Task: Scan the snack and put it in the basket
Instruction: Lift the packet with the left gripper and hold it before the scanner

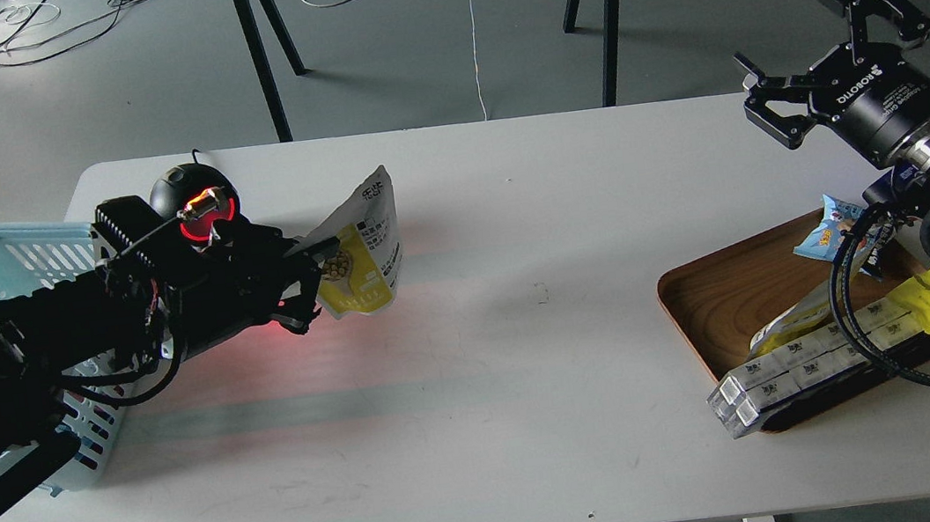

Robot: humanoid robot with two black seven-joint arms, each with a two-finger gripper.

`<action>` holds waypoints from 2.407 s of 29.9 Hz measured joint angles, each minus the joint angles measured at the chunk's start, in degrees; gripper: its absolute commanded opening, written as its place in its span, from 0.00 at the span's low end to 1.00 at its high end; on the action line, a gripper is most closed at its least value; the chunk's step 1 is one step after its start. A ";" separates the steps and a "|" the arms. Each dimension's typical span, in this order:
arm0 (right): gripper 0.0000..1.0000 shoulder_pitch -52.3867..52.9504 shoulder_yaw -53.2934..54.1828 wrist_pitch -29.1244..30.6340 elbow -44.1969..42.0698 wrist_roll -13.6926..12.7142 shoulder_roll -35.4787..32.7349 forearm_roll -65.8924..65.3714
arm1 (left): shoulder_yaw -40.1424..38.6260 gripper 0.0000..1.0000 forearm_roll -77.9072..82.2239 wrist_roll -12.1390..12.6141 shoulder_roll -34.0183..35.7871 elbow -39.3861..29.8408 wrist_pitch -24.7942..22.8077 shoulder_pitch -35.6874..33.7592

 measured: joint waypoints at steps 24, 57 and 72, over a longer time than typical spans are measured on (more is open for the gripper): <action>0.96 0.09 -0.10 0.00 0.00 0.00 -0.18 -0.09 | -0.15 0.00 0.00 -1.28 5.70 -0.42 2.61 1.05; 0.96 0.11 -0.18 0.00 0.00 0.00 0.08 -1.23 | -4.37 0.00 0.00 -0.01 0.39 1.28 -4.75 0.01; 0.96 0.11 -0.27 0.00 0.01 0.00 0.08 -1.23 | -5.17 0.00 0.00 0.25 -0.98 1.08 5.17 0.93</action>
